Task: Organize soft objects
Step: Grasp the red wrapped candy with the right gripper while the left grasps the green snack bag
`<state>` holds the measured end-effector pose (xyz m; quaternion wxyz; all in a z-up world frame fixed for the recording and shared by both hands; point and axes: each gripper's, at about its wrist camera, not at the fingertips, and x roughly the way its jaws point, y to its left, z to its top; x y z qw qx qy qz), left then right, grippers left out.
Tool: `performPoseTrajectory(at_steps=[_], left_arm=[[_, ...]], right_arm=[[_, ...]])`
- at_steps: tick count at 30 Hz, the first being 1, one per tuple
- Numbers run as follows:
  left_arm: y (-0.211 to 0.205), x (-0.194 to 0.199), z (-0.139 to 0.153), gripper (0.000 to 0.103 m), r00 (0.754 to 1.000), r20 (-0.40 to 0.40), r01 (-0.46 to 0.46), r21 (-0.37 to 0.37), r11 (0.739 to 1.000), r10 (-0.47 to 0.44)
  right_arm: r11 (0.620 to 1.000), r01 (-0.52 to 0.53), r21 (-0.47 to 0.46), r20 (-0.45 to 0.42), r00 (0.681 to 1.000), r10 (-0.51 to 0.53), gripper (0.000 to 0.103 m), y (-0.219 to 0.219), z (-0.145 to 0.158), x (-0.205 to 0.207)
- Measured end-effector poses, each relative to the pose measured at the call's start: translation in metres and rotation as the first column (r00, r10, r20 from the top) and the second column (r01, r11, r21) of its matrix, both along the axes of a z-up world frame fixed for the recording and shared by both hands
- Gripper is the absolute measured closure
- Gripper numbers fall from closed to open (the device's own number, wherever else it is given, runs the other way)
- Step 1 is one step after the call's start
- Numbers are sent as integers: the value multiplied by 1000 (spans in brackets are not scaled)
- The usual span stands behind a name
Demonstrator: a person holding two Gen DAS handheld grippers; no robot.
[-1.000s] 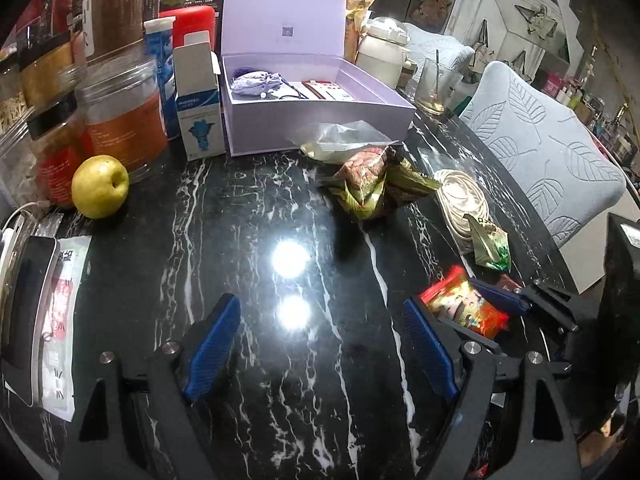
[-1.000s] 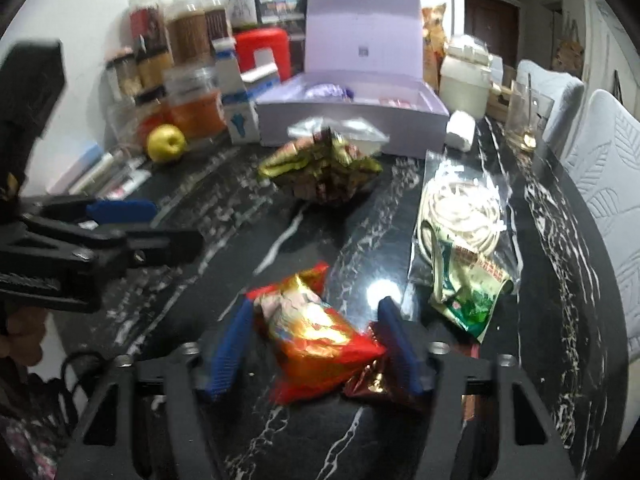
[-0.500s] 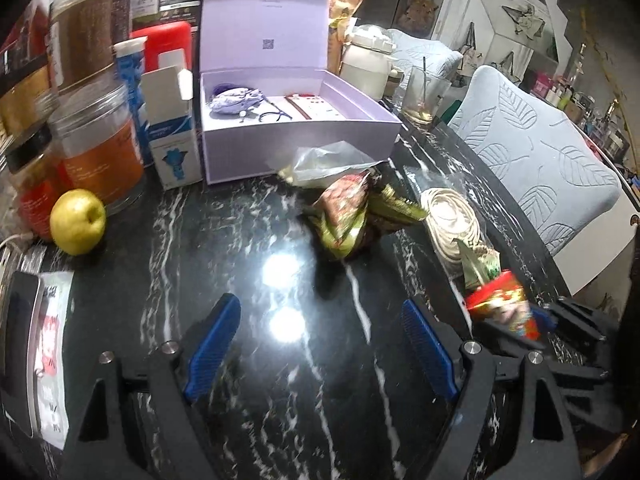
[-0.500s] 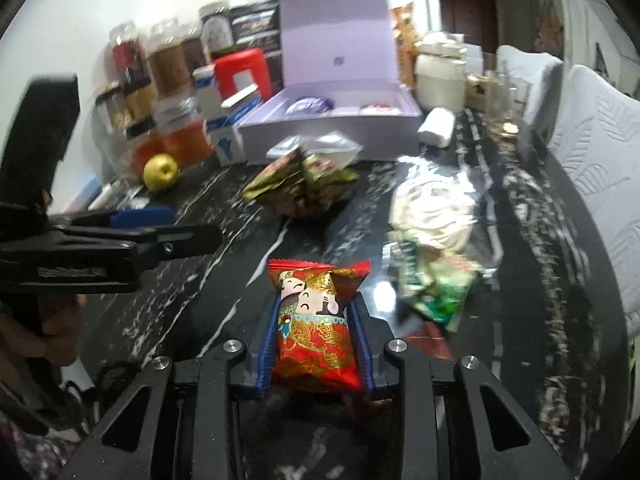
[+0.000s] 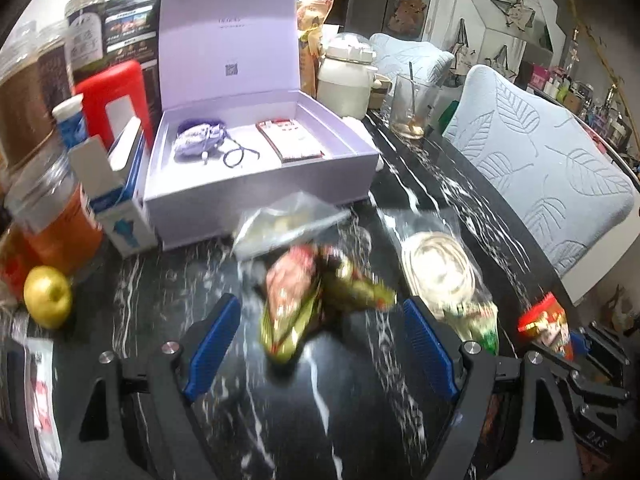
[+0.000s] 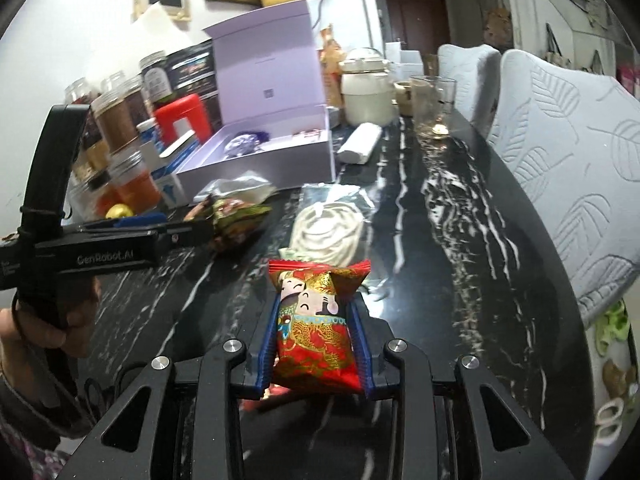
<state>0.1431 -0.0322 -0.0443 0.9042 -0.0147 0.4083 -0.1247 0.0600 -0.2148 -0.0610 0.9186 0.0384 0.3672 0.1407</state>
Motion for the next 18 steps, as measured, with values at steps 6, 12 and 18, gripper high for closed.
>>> performPoseTrajectory(at_steps=[6, 12, 18], left_arm=[[-1, 28, 2, 19, 999, -5, -53, -1, 999, 53], [-1, 51, -24, 19, 990, -118, -83, -4, 997, 82], [-2, 53, -43, 19, 976, -203, -84, -36, 996, 75]], right_arm=[[1000, 21, 14, -16, 1000, -21, 70, -12, -5, 10], [1000, 13, 19, -31, 999, -13, 70, -15, -10, 17], [999, 12, 30, -38, 999, -10, 70, -16, -10, 20]])
